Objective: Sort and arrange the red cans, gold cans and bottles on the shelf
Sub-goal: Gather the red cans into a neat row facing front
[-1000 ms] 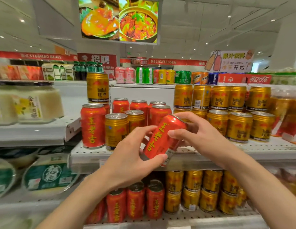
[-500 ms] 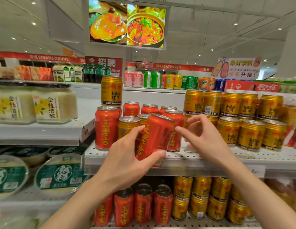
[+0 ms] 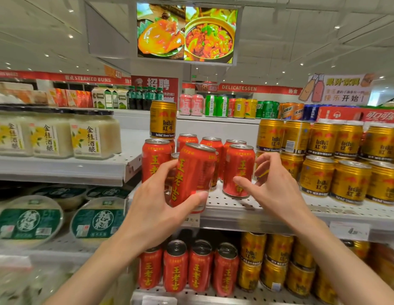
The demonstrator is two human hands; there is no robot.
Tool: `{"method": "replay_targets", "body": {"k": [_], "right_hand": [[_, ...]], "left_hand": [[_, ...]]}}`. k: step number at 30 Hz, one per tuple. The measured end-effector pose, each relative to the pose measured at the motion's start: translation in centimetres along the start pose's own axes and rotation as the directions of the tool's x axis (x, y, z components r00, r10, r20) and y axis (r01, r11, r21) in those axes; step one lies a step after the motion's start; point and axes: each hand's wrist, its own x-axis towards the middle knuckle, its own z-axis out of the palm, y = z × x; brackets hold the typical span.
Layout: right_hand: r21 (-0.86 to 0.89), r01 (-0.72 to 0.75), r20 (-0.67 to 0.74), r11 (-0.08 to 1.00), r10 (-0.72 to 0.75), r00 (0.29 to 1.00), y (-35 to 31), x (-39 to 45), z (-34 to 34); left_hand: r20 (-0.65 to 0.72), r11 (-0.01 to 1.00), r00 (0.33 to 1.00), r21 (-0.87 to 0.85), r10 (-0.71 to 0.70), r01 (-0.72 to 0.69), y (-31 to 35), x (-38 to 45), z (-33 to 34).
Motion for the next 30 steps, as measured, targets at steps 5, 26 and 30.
{"method": "replay_targets", "body": {"k": [5,26,30], "right_hand": [[0.104,0.174,-0.042,0.979,-0.170,0.984,-2.7,0.6,-0.5],[0.190,0.318,0.282,0.929,-0.362,0.888,-7.9,1.9,1.9],[0.290,0.314,0.238,0.904,-0.386,0.891,-7.2,1.3,1.5]], "left_hand": [[-0.023,0.997,0.998,0.045,-0.059,0.060,-0.8,-0.6,-2.1],[-0.081,0.980,0.983,0.094,-0.166,0.174,-2.3,-1.4,-3.6],[-0.069,0.982,0.984,0.083,-0.164,0.169,-2.3,-1.4,-3.1]]}}
